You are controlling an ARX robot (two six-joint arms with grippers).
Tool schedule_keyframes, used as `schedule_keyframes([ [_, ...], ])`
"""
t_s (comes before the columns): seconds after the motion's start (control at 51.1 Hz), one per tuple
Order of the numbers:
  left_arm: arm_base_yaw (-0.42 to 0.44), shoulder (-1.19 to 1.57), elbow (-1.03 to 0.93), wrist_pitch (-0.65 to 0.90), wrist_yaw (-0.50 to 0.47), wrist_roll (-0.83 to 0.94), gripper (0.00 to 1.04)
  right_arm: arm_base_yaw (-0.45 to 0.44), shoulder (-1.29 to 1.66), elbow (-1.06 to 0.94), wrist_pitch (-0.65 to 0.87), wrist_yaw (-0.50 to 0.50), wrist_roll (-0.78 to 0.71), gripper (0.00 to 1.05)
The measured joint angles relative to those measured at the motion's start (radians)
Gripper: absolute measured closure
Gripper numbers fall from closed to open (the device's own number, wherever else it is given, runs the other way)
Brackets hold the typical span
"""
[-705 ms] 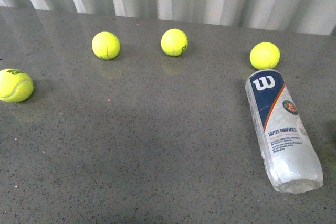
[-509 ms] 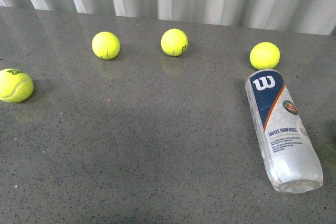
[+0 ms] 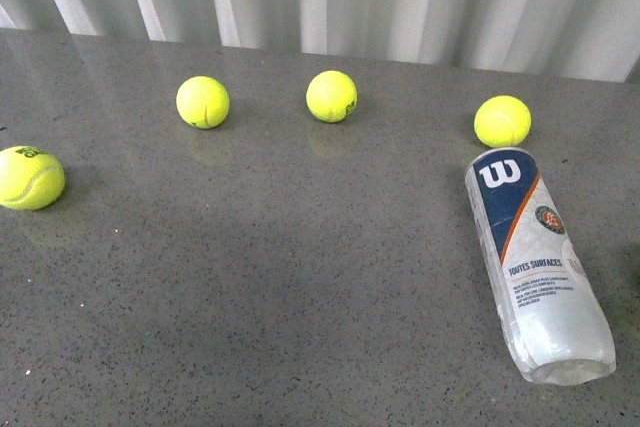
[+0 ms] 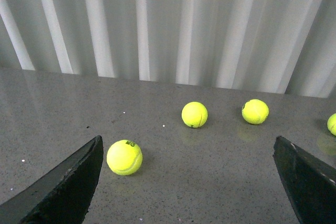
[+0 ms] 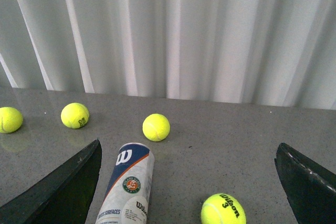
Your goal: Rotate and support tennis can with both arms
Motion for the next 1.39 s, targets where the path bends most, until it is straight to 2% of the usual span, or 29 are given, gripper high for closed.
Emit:
schedule_keyframes([
  [0.196, 0.000, 0.000, 0.000, 0.000, 0.000, 0.000, 0.07, 0.000, 0.001, 0.000, -0.001, 0.000, 0.001, 0.07],
  [0.235, 0.000, 0.000, 0.000, 0.000, 0.000, 0.000, 0.07, 0.004, 0.050, 0.035, -0.078, -0.002, 0.074, 0.07],
  [0.294, 0.000, 0.000, 0.000, 0.000, 0.000, 0.000, 0.07, 0.018, 0.235, 0.108, -0.063, 0.035, 0.195, 0.07],
  [0.372, 0.000, 0.000, 0.000, 0.000, 0.000, 0.000, 0.07, 0.027, 0.456, 0.213, -0.006, 0.087, 0.269, 0.07],
  [0.411, 0.000, 0.000, 0.000, 0.000, 0.000, 0.000, 0.07, 0.033, 0.655, 0.307, 0.027, 0.116, 0.312, 0.07],
  [0.431, 0.000, -0.001, 0.000, 0.000, 0.000, 0.000, 0.07, 0.043, 0.757, 0.354, 0.025, 0.140, 0.312, 0.07],
  [0.529, 0.000, -0.001, 0.000, 0.000, 0.000, 0.000, 0.07, 0.073, 1.054, 0.472, 0.023, 0.138, 0.303, 0.07],
  [0.588, 0.000, -0.001, 0.000, 0.000, 0.000, 0.000, 0.07, 0.089, 1.235, 0.535, 0.000, 0.101, 0.300, 0.07],
  [0.607, 0.000, -0.001, 0.000, 0.000, 0.000, 0.000, 0.07, 0.101, 1.313, 0.552, 0.014, 0.125, 0.285, 0.07],
  [0.764, 0.000, -0.001, 0.000, 0.000, 0.000, 0.000, 0.07, 0.137, 1.602, 0.623, 0.060, 0.119, 0.262, 0.07],
  [1.391, 0.000, -0.001, 0.000, 0.000, 0.000, 0.000, 0.07, 0.178, 1.957, 0.775, 0.107, -0.004, 0.327, 0.08],
])
